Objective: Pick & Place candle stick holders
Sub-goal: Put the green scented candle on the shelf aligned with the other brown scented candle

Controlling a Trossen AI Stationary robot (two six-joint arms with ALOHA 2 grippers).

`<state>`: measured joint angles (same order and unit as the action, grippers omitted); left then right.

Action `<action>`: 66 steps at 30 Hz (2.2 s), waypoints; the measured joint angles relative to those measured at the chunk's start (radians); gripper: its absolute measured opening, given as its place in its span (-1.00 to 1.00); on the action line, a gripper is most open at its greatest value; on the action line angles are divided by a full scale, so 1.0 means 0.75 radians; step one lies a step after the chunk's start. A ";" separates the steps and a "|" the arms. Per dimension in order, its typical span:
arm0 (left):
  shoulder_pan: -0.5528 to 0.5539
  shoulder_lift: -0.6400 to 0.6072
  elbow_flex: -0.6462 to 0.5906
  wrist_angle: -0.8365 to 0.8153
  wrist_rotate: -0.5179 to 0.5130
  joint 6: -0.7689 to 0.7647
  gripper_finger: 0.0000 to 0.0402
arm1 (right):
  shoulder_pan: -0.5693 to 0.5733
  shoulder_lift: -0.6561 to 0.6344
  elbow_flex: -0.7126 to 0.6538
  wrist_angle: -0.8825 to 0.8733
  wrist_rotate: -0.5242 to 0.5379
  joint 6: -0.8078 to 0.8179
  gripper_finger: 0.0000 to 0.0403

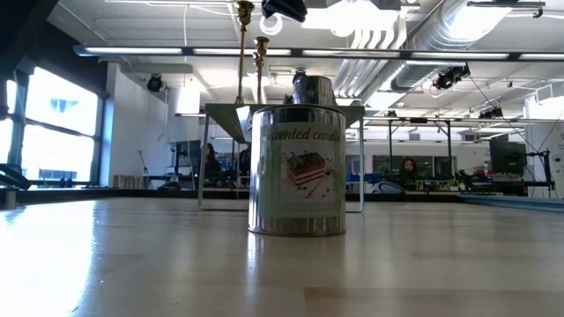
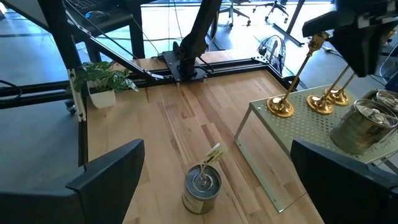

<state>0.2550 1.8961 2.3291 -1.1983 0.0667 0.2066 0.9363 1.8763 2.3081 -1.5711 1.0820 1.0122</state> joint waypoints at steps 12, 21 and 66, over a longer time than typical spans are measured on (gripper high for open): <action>-0.058 -0.029 0.024 0.451 0.485 -0.103 -0.58 | 0.001 0.000 0.000 0.000 0.000 -0.003 0.98; -0.224 -0.133 0.035 0.545 0.698 -0.305 -0.58 | 0.001 0.000 0.000 0.001 0.001 -0.005 0.98; -0.528 0.000 0.033 0.677 0.164 -0.490 -0.58 | 0.001 0.000 0.001 0.000 -0.049 0.011 0.98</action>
<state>-0.1409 1.8961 2.3539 -0.6906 0.1898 -0.1613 0.9367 1.8763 2.3085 -1.5711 1.0452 1.0203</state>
